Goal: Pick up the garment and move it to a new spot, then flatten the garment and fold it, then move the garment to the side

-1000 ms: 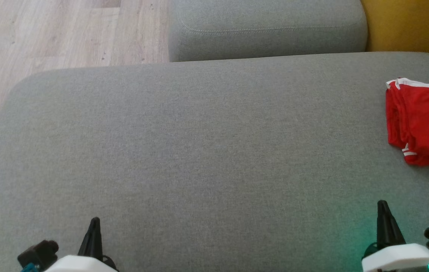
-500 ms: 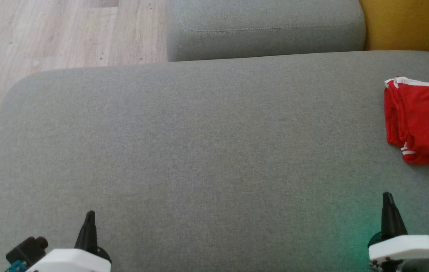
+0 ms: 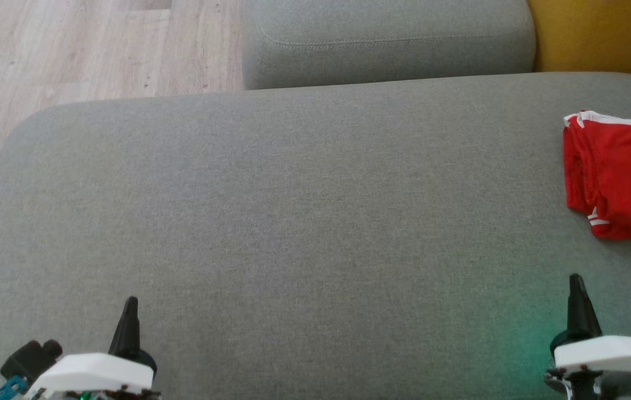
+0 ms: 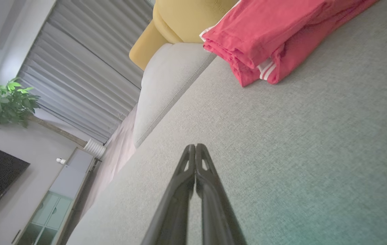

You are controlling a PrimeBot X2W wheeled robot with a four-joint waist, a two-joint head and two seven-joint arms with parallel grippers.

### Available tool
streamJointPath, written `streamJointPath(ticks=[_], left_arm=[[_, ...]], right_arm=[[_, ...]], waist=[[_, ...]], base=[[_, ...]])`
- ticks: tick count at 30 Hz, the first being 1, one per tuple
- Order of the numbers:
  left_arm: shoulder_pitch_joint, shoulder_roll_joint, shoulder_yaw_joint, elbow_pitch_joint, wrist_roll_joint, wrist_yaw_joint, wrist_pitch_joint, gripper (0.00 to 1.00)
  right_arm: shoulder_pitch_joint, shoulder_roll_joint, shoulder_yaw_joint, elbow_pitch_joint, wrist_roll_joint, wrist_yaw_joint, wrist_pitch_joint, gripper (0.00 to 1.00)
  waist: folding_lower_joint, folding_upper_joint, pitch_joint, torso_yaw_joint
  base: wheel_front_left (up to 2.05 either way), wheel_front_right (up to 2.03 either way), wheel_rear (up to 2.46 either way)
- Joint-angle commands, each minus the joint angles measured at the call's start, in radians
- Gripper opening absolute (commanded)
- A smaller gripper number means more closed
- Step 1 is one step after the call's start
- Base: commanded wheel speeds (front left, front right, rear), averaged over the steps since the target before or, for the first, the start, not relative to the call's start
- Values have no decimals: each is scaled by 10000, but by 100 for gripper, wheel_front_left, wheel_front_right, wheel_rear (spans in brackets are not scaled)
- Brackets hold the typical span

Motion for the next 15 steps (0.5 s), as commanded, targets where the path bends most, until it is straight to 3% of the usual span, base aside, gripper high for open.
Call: streamJointPath(ticks=[1, 15], left_arm=[[-560, 24, 321, -343, -237, -108, 24, 0], [-864, 25, 545, -393, -1849, -245, 436, 0]], right_arm=[[-539, -51, 86, -383, 264, -4, 53, 0], [-789, -61, 34, -468, 2038, -5, 456, 0]], waist=[[0, 0, 1, -3], [0, 0, 21, -60]], base=[[0, 0, 0], [0, 0, 0]])
